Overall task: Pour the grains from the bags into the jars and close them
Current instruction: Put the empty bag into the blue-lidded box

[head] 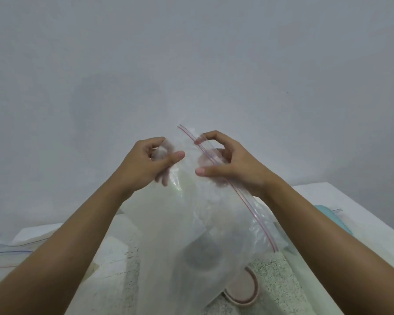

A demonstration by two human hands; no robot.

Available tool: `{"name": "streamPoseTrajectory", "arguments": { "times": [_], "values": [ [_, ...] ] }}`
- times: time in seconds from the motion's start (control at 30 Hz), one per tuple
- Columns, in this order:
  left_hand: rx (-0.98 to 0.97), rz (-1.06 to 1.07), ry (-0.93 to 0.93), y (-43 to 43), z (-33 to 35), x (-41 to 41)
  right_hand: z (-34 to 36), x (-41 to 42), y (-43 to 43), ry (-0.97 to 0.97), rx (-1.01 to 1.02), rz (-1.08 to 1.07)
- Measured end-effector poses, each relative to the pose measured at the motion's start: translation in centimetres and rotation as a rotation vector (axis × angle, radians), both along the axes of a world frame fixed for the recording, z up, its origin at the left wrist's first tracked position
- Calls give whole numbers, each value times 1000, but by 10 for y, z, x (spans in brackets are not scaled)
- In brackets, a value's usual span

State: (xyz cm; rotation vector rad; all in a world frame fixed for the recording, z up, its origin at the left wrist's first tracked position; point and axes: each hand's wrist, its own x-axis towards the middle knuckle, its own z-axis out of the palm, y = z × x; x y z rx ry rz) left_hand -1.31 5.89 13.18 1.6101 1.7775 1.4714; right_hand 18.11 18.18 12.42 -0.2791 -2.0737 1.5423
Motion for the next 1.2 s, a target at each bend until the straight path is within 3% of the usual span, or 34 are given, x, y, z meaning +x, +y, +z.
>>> {"name": "streamPoseTrajectory", "arguments": {
  "times": [0.27,0.43,0.63,0.77,0.93,1.2],
  "values": [
    [120,69,-133,24,10,16,-11,42,46,-305,93,52],
    [76,86,-101,23,8,24,-16,63,72,-333,78,1],
    [32,232,80,7,4,21,-26,82,97,-177,-87,15],
    [48,311,214,1,-1,24,-40,80,99,100,-413,-83],
    [28,225,110,5,-12,29,-54,68,89,396,-748,-81],
    [19,219,16,10,-28,35,-75,83,67,-8,-624,-246]
  ]
}}
